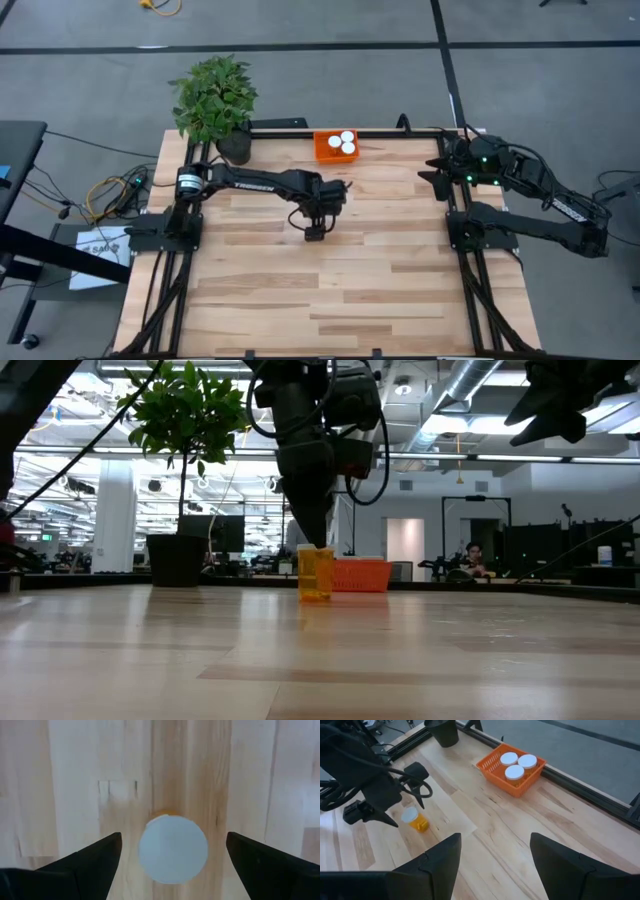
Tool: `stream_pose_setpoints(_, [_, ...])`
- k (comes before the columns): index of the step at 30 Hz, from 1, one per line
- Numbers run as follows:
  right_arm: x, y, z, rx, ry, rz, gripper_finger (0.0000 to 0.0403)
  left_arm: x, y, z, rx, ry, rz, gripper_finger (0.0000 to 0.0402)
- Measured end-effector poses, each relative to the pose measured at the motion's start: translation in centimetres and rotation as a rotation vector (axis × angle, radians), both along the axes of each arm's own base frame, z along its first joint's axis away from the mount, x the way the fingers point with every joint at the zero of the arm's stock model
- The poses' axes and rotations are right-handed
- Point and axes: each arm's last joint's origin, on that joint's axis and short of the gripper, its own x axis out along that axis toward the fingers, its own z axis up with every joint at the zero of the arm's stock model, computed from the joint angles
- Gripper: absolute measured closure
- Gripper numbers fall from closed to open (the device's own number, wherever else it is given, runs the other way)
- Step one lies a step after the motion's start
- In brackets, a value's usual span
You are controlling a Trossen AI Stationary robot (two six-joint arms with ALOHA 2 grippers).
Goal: Pick and place pill bottles into a basket
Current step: Put the orange pill bottle into the orange bin
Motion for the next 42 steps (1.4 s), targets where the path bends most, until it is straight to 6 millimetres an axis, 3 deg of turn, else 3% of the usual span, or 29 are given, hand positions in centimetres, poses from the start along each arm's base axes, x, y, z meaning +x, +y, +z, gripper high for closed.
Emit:
stream_pose_setpoints(16, [0.0,0.0,0.0,0.0,0.0,-0.001,0.0171,-0.15,0.02,-0.14,-0.006,0.022,0.021,0.006])
stream_pose_setpoints(34, [0.0,0.0,0.0,0.001,0.0,-0.001,0.0171,-0.14,0.05,-0.19,0.027,0.024,-0.001,0.0182])
stream_pose_setpoints(42, [0.0,0.0,0.0,0.001,0.0,-0.001,0.0171,-0.13,0.06,-0.16,0.03,0.023,-0.001,0.0198])
